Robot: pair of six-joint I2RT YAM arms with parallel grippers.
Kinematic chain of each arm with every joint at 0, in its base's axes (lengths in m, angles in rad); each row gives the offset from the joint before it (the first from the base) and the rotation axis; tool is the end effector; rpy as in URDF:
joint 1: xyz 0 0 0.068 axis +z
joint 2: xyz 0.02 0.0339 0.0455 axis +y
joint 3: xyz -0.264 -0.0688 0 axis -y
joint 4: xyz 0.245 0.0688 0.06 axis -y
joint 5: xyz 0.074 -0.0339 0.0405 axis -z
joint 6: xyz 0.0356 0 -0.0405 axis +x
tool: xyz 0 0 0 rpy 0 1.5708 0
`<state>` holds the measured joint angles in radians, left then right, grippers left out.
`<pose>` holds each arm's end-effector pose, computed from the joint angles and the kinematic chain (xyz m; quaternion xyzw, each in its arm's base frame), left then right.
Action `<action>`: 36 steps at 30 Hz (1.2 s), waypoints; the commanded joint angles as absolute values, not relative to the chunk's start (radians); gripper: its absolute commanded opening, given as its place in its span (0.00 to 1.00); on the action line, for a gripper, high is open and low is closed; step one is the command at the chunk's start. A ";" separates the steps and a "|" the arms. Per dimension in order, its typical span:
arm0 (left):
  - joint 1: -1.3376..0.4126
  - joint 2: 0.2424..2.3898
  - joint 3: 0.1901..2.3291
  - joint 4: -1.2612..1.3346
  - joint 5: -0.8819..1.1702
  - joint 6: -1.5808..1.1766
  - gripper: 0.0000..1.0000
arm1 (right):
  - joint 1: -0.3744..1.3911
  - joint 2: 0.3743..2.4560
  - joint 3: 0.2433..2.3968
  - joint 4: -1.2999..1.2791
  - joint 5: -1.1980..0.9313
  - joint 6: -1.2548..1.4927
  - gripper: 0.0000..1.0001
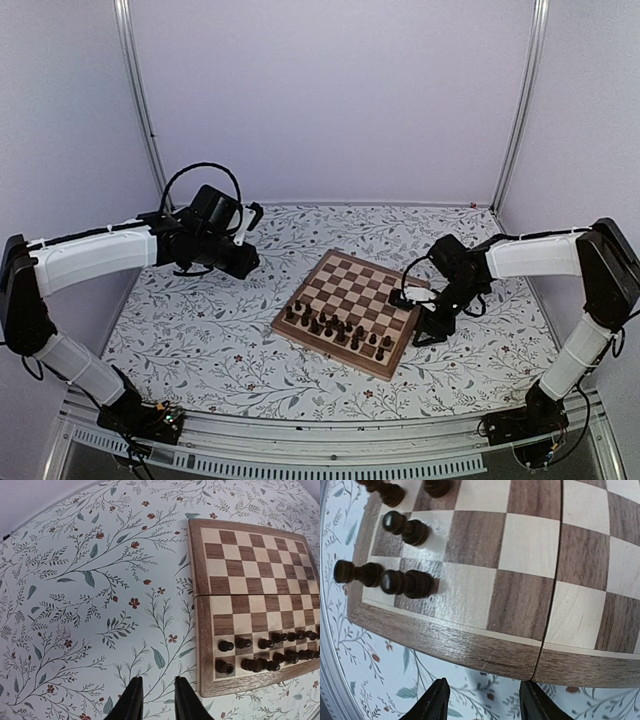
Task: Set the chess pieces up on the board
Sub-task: Move the chessboard to the center of the board, then reset both arms
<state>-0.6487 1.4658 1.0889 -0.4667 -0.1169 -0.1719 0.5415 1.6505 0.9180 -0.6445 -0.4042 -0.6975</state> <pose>0.2535 -0.1869 0.2600 0.2001 0.9115 -0.0916 0.3473 0.2360 0.1583 0.1527 -0.5820 0.7826 0.1918 0.1101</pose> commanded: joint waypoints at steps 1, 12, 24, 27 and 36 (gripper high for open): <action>-0.632 1.412 1.077 -0.456 -0.135 -0.158 0.24 | 0.578 1.741 1.037 -0.658 -0.548 -0.675 0.51; -0.579 1.310 1.033 -0.451 -0.232 -0.153 0.33 | 0.373 1.547 1.104 -0.717 -0.618 -0.667 0.56; -0.523 1.151 0.977 -0.340 -0.296 -0.099 0.77 | -0.068 1.240 1.148 -0.530 -0.598 -0.399 0.98; -0.522 1.138 0.985 -0.337 -0.342 -0.118 0.92 | -0.082 1.214 1.181 -0.472 -0.560 -0.293 0.99; -0.522 1.056 0.875 -0.189 -0.331 -0.164 0.99 | -0.083 1.167 1.135 -0.387 -0.593 -0.145 0.99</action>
<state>-0.5335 1.1038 0.9314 -0.2844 -0.3378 -0.1429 -0.0814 1.2064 1.1709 -0.4423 -0.5587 -0.2127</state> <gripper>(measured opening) 0.994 0.989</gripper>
